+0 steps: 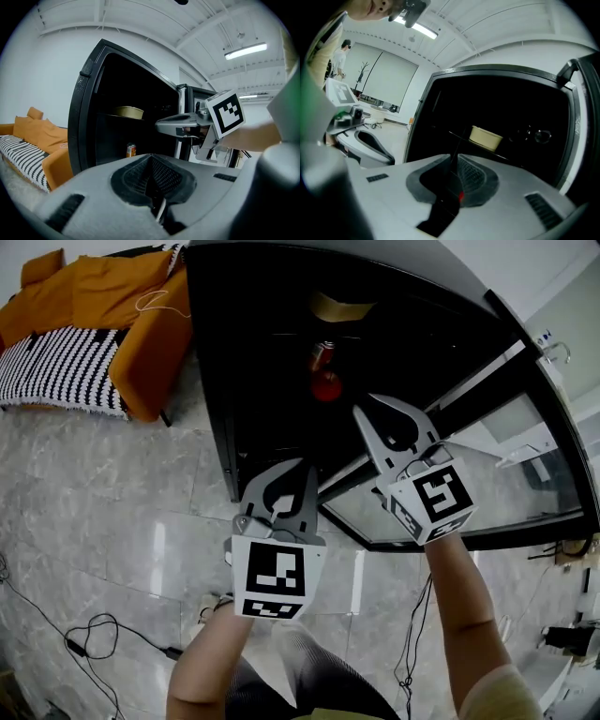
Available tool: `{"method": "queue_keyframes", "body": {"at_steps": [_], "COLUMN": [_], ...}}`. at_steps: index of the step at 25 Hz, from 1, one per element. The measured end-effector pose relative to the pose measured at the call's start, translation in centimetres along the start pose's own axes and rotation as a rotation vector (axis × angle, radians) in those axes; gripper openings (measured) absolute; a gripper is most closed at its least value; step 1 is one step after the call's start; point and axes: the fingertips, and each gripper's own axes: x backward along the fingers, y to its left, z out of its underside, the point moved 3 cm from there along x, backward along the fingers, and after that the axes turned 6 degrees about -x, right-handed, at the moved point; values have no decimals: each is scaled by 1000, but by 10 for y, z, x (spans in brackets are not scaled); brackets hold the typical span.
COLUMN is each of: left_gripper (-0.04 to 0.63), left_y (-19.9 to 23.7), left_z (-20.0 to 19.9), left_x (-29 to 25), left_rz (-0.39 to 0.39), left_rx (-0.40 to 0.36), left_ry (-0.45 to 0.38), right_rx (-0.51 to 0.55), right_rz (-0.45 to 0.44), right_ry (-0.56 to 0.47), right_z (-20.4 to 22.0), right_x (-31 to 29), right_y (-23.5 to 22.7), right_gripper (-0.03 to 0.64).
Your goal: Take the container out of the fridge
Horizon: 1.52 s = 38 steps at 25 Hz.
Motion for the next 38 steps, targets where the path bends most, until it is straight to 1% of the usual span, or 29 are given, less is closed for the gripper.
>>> {"method": "queue_keyframes", "body": {"at_steps": [4,10,14,17,24,27,31,35,38], "left_gripper": [20,20,21,20,20,20,21,20,20], "left_y": [2,11,13,14,24,28,33,31,34], "left_z": [-7,-27,-25,-23,-18,-19,-21,-23,-24], "left_x": [-4,-18,-29,-36,-52,-60,-67,-72,-73], "left_rz": [-6,-24,-29,-43,-71,-82,-91,-92,-107], "left_rx": [-9,-14,4,19,36,48,65,64,57], "left_ry": [-42,-119,-124,-127,-138,-149,-158,-163,-167], "right_rx": [87,201,307,370,438,451,487,469,478], "right_rz": [28,47,42,26,5,1,-26,-34,-44], "right_ry": [-33,-27,-11,-22,-37,-41,-60,-62,-67], "right_z": [-14,-28,-35,-46,-52,-54,-64,-70,-73], "right_x": [-8,-25,-36,-45,-63,-67,-74,-82,-89], "right_y": [-7,-17,-22,-24,-31,-38,-39,-43,-42], "right_gripper": [34,90,103,114,156,168,185,213,218]}}
